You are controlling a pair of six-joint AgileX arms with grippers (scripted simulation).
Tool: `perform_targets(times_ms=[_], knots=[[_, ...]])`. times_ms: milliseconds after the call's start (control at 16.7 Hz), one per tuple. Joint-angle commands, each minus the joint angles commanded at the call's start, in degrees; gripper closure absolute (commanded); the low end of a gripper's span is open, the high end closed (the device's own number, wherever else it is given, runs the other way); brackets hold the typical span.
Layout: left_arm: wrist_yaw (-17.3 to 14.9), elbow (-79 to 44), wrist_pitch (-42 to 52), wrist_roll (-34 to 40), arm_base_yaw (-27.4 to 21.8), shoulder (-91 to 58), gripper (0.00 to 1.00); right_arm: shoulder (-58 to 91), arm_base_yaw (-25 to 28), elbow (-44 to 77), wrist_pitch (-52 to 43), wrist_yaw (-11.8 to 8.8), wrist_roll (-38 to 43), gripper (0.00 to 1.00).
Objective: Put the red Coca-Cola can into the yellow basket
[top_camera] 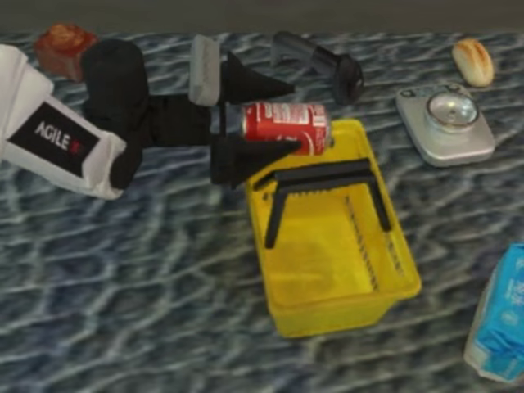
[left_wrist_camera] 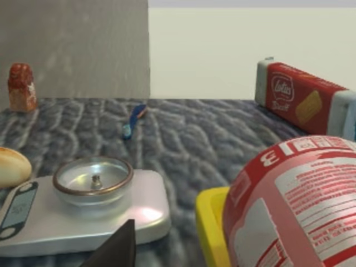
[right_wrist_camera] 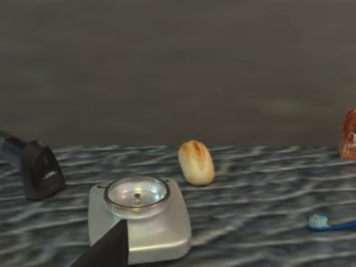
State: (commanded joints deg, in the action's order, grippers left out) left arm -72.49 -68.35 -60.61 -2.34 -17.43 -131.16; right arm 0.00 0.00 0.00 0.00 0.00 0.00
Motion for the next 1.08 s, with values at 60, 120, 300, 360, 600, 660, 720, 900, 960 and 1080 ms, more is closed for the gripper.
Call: perform_targets(times_ms=[60, 120, 300, 360, 600, 660, 720, 900, 960, 1080], knots=[[0.00, 0.00, 0.00, 0.00, 0.00, 0.00, 0.00, 0.00, 0.00, 0.00, 0.00, 0.00, 0.00, 0.00], [0.14, -0.08, 0.15, -0.05, -0.17, 0.25, 0.00, 0.00, 0.00, 0.00, 0.00, 0.00, 0.00, 0.00], [1.28, 0.39, 0.89, 0.48, 0.31, 1.94, 0.00, 1.65, 0.92, 1.66, -1.50, -0.22, -1.07, 0.00], [2.40, 0.89, 1.64, 0.98, 0.77, 3.67, 0.00, 3.26, 1.72, 3.27, -2.90, -0.38, -2.07, 0.00], [9.75, 4.77, 6.85, 3.97, 3.62, 16.47, 0.00, 15.50, 6.62, 15.31, -12.42, -0.88, -8.77, 0.00], [12.21, 6.27, 8.67, 4.83, 4.52, 21.10, 0.00, 19.73, 8.06, 19.36, -15.44, -0.91, -10.88, 0.00], [14.88, 8.03, 10.71, 5.69, 5.46, 26.25, 0.00, 24.72, 9.67, 24.17, -18.94, -0.91, -13.32, 0.00], [24.16, 15.08, 18.11, 7.94, 8.44, 43.94, 0.00, 41.05, 14.60, 40.14, -30.07, -0.72, -21.02, 0.00], [27.56, 18.00, 20.94, 8.51, 9.43, 50.29, 0.00, 46.84, 16.27, 45.75, -33.93, -0.62, -23.68, 0.00], [34.64, 24.52, 27.00, 9.29, 11.34, 63.26, 0.00, 59.26, 19.77, 57.57, -42.10, -0.36, -29.31, 0.00]])
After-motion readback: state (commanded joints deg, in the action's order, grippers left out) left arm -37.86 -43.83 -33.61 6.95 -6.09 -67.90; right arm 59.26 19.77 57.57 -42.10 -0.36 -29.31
